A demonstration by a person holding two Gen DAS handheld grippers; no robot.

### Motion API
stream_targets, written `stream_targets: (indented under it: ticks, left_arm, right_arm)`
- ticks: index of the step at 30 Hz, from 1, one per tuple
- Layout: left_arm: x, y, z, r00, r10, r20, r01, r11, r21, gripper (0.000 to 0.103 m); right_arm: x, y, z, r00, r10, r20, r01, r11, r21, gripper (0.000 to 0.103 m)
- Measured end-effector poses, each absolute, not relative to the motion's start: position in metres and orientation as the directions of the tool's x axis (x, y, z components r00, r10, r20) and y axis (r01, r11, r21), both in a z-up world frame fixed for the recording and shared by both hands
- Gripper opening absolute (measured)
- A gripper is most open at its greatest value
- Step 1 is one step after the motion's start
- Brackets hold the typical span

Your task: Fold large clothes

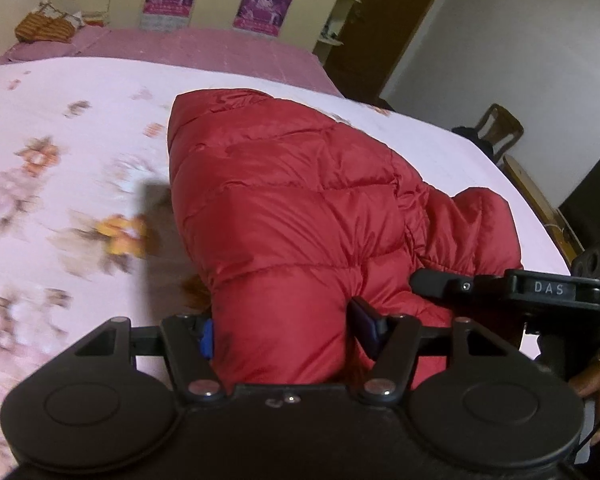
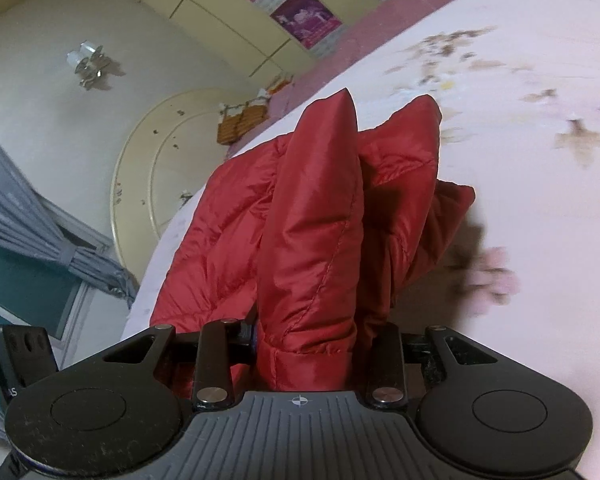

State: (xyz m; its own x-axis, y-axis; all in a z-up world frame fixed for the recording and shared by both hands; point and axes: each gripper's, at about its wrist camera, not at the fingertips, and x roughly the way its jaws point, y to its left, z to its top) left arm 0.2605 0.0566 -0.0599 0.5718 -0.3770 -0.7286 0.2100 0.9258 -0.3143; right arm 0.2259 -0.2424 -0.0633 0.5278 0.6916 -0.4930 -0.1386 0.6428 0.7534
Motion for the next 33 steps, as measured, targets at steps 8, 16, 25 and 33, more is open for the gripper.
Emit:
stream_targets:
  ticks: [8,16,25,33]
  left_arm:
    - [0.275,0.169,-0.049,0.585,-0.395,-0.709,0.222,0.918,-0.328,0.062]
    - [0.302,0.283,-0.045,0.592,-0.356,-0.723,0.198,0.934,-0.298,0.062]
    - [0.340,0.351,-0.057,0.614,-0.301,-0.730,0.151,0.952,-0.265,0.062]
    - [0.357,0.383,-0.087,0.608,-0.285,-0.741,0.110,0.955,-0.277,0.067]
  right_arm:
    - [0.241,-0.129,-0.048,0.553,0.671,-0.494,-0.126,0.654,0.746,0.035]
    - [0.278,-0.004,-0.053,0.541,0.679,-0.497,-0.128,0.650,0.749,0.035]
    - [0.332,0.074,-0.077,0.500,0.704,-0.503,-0.129,0.636,0.761,0.035]
    - [0.366,0.109,-0.099,0.469,0.706,-0.531,-0.131,0.650,0.749,0.035]
